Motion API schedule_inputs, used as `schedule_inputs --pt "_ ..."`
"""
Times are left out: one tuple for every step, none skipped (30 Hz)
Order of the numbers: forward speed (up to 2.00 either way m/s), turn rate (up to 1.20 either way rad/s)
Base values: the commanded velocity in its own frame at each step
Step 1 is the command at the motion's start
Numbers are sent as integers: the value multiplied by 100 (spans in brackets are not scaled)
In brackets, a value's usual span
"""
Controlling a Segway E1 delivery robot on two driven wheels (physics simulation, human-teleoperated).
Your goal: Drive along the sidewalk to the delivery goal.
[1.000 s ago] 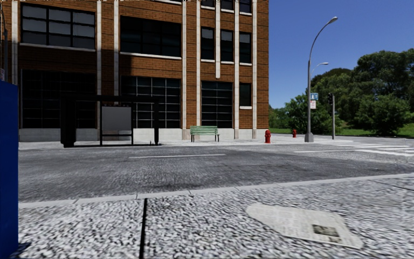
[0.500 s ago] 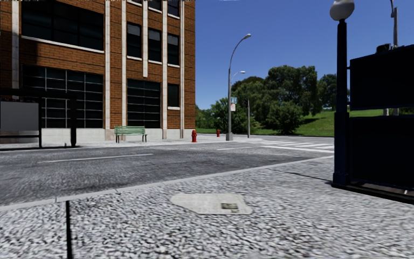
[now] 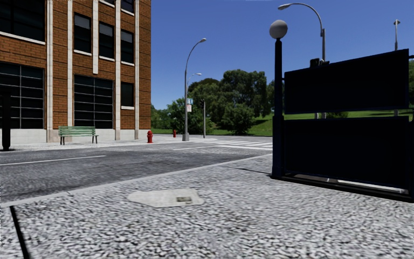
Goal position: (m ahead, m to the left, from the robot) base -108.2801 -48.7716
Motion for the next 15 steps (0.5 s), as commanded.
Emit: schedule_inputs --pt "0 0" --pt "0 0" --pt "0 0" --pt "0 0" --pt "0 0" --pt "0 0" --pt "0 0" --pt "0 0" --pt "0 0" --pt "0 0" --pt "0 -6" --pt "0 -6" --pt "5 -53" --pt "29 -62" --pt "50 -69"
